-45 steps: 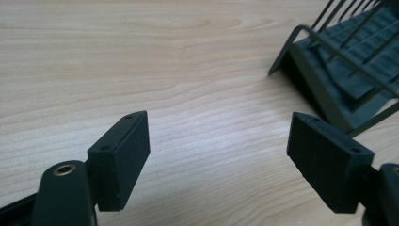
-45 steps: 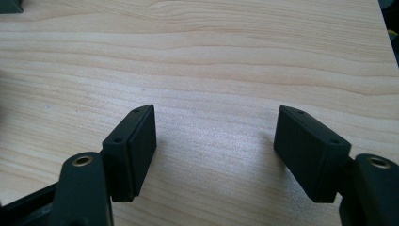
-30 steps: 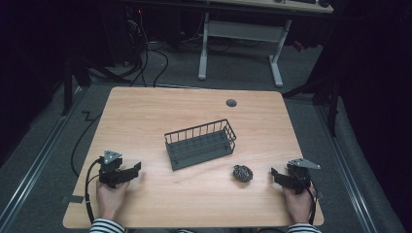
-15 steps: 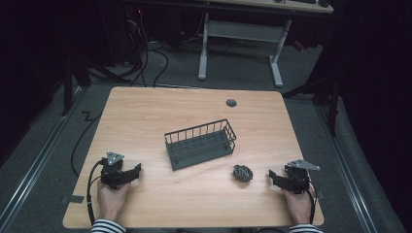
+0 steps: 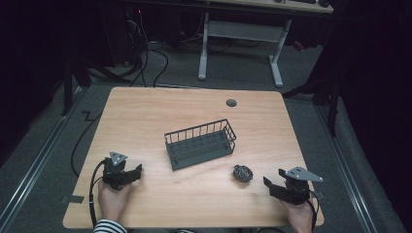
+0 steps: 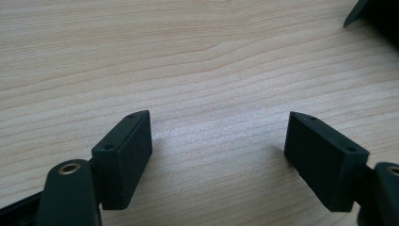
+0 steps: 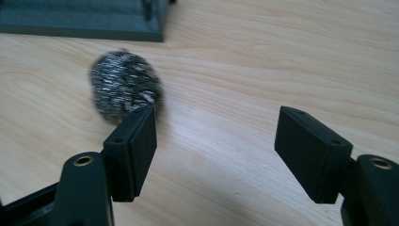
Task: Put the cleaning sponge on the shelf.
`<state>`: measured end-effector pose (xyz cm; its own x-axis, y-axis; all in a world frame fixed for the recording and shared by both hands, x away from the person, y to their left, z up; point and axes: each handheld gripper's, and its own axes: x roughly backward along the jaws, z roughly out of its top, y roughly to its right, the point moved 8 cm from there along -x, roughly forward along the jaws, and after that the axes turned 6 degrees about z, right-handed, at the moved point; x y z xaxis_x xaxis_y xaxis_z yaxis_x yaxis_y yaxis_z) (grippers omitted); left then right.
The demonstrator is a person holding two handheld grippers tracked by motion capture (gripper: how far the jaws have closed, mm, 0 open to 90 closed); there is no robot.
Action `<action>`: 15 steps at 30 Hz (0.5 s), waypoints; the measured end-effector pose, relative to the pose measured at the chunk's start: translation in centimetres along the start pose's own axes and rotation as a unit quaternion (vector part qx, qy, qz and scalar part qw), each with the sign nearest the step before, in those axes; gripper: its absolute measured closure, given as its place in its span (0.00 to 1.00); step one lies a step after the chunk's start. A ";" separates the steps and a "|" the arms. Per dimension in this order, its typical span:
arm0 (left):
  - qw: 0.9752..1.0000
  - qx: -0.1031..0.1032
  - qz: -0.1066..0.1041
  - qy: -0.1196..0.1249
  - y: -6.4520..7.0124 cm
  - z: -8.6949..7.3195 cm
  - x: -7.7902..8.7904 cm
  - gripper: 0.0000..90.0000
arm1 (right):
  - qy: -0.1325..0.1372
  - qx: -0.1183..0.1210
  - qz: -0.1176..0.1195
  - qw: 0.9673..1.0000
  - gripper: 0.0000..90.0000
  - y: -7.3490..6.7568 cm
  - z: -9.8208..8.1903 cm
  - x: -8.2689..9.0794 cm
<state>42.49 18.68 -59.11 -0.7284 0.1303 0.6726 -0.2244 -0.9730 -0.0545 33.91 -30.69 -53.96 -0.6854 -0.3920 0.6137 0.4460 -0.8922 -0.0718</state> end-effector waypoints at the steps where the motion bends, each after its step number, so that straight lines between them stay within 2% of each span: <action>1: 1.000 0.000 0.000 0.000 0.0 0.0 0.0 0.27 | 0.001 0.002 0.006 1.000 0.33 -0.5 0.1 0.1; 7: 1.000 0.000 0.000 0.000 0.0 0.0 0.0 0.27 | -0.011 0.031 0.035 0.999 0.32 -2.8 0.9 -0.6; 15: 1.000 0.001 0.000 0.000 0.0 0.0 0.0 0.27 | -0.026 0.052 0.054 0.997 0.31 -4.7 2.2 -2.9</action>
<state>42.48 18.68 -59.10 -0.7288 0.1298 0.6724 -0.2233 -0.9732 -0.0541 35.12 -24.88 -53.68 -0.5999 -0.4706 0.6470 0.5751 -0.8159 -0.0602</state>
